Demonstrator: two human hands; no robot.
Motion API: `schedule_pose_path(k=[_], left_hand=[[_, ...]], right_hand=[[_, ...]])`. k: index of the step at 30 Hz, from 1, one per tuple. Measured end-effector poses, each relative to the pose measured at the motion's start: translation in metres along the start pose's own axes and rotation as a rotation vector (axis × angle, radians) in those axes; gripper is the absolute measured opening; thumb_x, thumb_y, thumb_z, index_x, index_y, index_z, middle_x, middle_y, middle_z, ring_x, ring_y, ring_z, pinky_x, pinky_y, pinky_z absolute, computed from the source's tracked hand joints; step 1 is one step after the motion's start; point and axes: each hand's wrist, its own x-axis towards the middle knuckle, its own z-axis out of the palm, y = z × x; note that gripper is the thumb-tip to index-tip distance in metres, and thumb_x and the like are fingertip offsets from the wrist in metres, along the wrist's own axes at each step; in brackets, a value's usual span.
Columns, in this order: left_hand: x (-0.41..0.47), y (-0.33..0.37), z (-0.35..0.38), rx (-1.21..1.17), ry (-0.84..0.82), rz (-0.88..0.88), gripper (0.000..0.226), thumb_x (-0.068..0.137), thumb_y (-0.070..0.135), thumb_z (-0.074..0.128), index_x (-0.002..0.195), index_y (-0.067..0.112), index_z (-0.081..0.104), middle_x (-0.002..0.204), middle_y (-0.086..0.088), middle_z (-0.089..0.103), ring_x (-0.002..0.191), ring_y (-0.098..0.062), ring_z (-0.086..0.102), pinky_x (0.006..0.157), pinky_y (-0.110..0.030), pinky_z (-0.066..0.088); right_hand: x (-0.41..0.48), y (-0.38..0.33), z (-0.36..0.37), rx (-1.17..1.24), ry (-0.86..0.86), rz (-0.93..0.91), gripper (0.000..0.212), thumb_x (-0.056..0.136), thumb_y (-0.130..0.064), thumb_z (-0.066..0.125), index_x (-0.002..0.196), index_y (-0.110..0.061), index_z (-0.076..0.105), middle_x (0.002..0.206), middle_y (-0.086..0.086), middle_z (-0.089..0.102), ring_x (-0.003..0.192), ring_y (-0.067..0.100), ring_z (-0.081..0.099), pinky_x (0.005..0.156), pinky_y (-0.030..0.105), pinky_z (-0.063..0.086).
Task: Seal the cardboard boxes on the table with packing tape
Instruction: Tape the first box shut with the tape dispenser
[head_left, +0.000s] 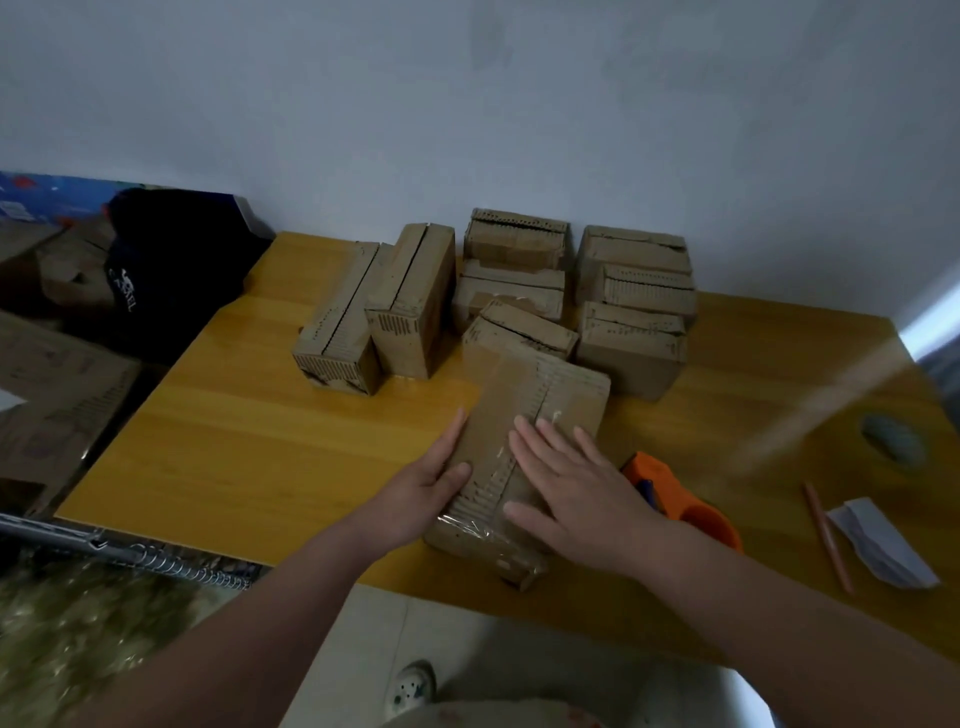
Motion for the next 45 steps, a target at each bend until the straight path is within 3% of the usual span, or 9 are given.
schedule_pose_path(k=[4,9,15,21,31,34,37,41,45], left_hand=[[0.003,0.003,-0.006,-0.024,-0.053,-0.121,0.066,0.103,0.028,0.037,0.149,0.037,-0.008,0.138,0.025,0.015,0.125,0.0,0.03,0.083,0.0,0.039],[0.002,0.011,-0.01,-0.109,-0.101,-0.211,0.065,0.101,0.025,0.044,0.153,0.031,0.005,0.151,0.013,0.024,0.126,-0.007,0.04,0.083,-0.011,0.047],[0.005,0.025,0.0,-0.18,-0.236,-0.329,0.042,0.099,0.034,0.045,0.141,0.03,0.04,0.12,0.0,0.067,0.111,-0.018,0.063,0.1,-0.046,0.047],[0.026,0.031,-0.002,-0.001,-0.241,-0.345,0.033,0.101,0.031,0.045,0.132,0.022,0.053,0.119,0.004,0.065,0.113,-0.018,0.059,0.099,-0.039,0.046],[0.048,0.036,-0.032,0.217,-0.205,-0.284,0.035,0.1,0.027,0.047,0.135,0.025,0.05,0.118,0.002,0.064,0.11,-0.018,0.058,0.094,-0.037,0.047],[0.063,0.045,-0.042,0.256,-0.151,-0.217,0.029,0.1,0.028,0.047,0.128,0.027,0.054,0.107,0.005,0.068,0.103,-0.015,0.061,0.087,-0.034,0.049],[0.083,0.06,-0.04,0.266,-0.125,-0.156,0.026,0.1,0.026,0.048,0.125,0.025,0.056,0.105,0.001,0.069,0.101,-0.019,0.062,0.084,-0.035,0.05],[0.114,0.09,-0.022,0.277,-0.127,-0.067,0.028,0.1,0.024,0.05,0.125,0.016,0.059,0.101,0.0,0.067,0.092,-0.015,0.062,0.077,-0.03,0.048],[0.148,0.118,0.006,0.373,-0.076,0.004,0.029,0.1,0.024,0.05,0.124,0.014,0.061,0.112,-0.007,0.065,0.096,-0.019,0.061,0.087,-0.037,0.052]], right_hand=[[0.009,0.008,0.0,-0.013,-0.004,0.024,0.082,0.086,-0.07,0.002,0.153,-0.024,-0.012,0.158,-0.01,-0.021,0.145,0.007,-0.02,0.119,0.042,-0.013],[0.007,0.008,-0.004,0.083,0.008,0.069,0.089,0.079,-0.073,-0.004,0.153,-0.024,-0.01,0.158,-0.01,-0.021,0.145,0.008,-0.021,0.119,0.043,-0.015],[0.012,0.004,-0.008,0.309,0.057,0.587,0.11,0.075,-0.088,0.027,0.151,-0.024,-0.02,0.155,0.008,-0.035,0.143,0.037,-0.027,0.114,0.062,-0.003],[0.016,0.0,-0.018,0.425,-0.011,0.768,0.134,0.06,-0.091,0.051,0.149,-0.027,-0.024,0.153,0.008,-0.038,0.141,0.049,-0.02,0.112,0.068,0.01],[0.019,0.004,-0.029,0.562,0.08,0.796,0.117,0.065,-0.073,0.063,0.153,-0.036,-0.004,0.16,0.002,-0.019,0.145,0.045,0.001,0.11,0.062,0.025],[0.004,0.019,-0.053,0.723,0.127,0.747,0.115,0.058,-0.072,0.062,0.154,-0.035,0.01,0.159,0.002,0.006,0.139,0.04,0.025,0.102,0.058,0.039],[-0.022,0.039,-0.082,0.813,0.225,0.737,0.095,0.07,-0.06,0.066,0.15,-0.032,0.022,0.142,0.002,0.031,0.117,0.032,0.046,0.088,0.049,0.051],[-0.054,0.09,-0.111,0.779,0.398,0.812,0.082,0.073,-0.051,0.072,0.144,-0.03,0.037,0.132,0.005,0.042,0.107,0.029,0.051,0.085,0.042,0.052],[-0.066,0.158,-0.122,0.646,0.547,0.914,0.09,0.07,-0.052,0.074,0.148,-0.03,0.033,0.15,0.006,0.031,0.129,0.034,0.039,0.101,0.048,0.043]])
